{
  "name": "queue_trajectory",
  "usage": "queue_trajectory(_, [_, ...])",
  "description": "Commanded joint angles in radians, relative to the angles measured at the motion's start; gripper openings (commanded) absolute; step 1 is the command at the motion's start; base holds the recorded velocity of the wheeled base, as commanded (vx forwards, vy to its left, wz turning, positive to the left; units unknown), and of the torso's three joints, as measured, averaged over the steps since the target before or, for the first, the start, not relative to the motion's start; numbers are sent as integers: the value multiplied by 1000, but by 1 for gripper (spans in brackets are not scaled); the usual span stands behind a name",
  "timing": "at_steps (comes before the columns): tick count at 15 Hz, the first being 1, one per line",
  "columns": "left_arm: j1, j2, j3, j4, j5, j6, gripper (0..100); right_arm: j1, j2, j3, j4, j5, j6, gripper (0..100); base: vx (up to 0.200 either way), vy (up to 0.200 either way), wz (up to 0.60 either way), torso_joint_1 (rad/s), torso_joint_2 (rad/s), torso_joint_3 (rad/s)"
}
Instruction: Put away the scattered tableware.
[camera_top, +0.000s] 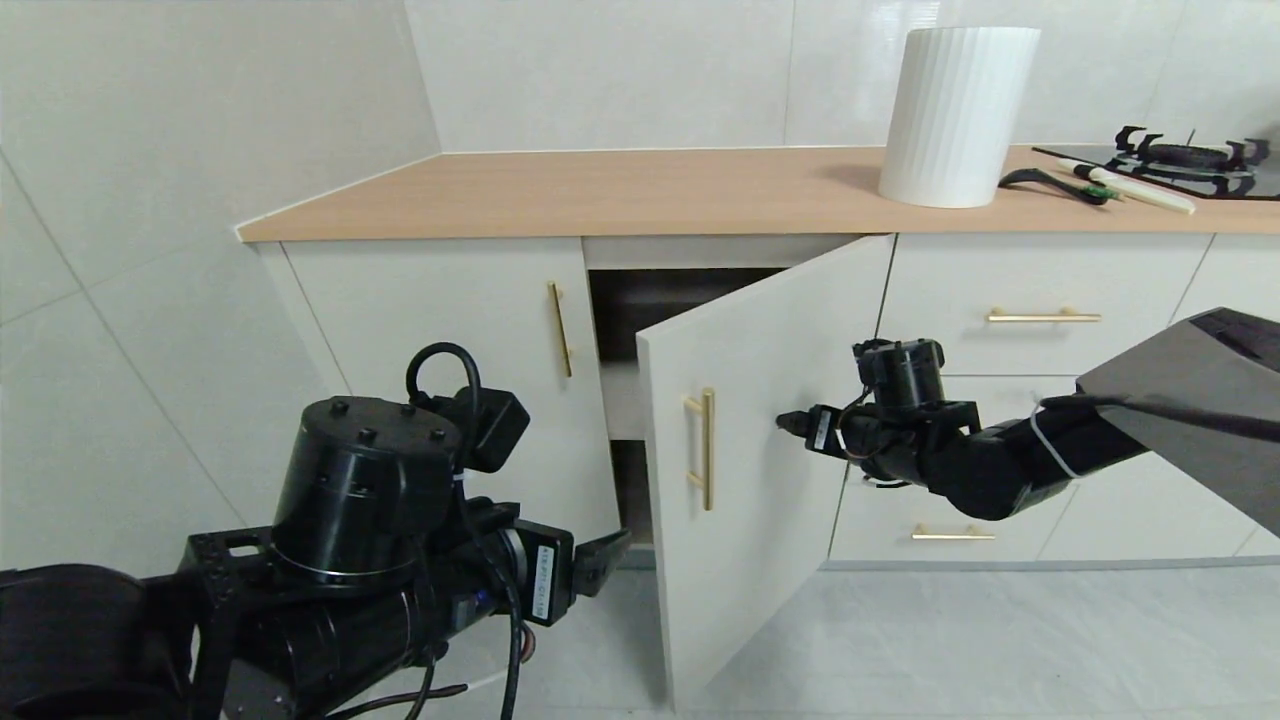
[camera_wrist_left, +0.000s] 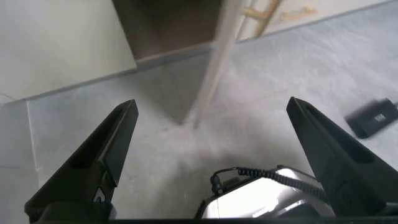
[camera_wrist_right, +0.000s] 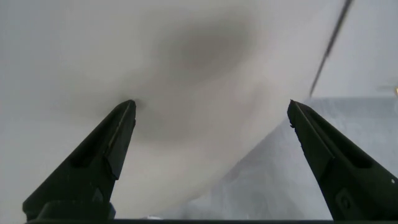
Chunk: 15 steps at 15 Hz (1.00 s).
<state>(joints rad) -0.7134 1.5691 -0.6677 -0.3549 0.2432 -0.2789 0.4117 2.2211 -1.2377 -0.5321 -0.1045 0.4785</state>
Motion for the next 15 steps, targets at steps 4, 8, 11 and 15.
queue_trajectory(4, [-1, -15, -1, -1, -1, 0, 100, 1, 77, -72, -62, -72, 52, 100, 50, 0, 0, 3, -1, 2])
queue_trajectory(8, [-3, -20, -1, -4, -1, 0, 100, 1, 115, -148, -75, -135, 98, 100, 0, 0, 0, 0, 0, 0])
queue_trajectory(11, [-1, -20, -1, -4, -1, 0, 100, -5, 163, -232, -74, -210, 109, 100, 0, 0, 0, 0, 0, 0])
queue_trajectory(15, [-1, -15, -1, -4, -2, 0, 100, -22, 190, -281, -74, -248, 111, 100, 0, 0, 0, 0, 0, 0])
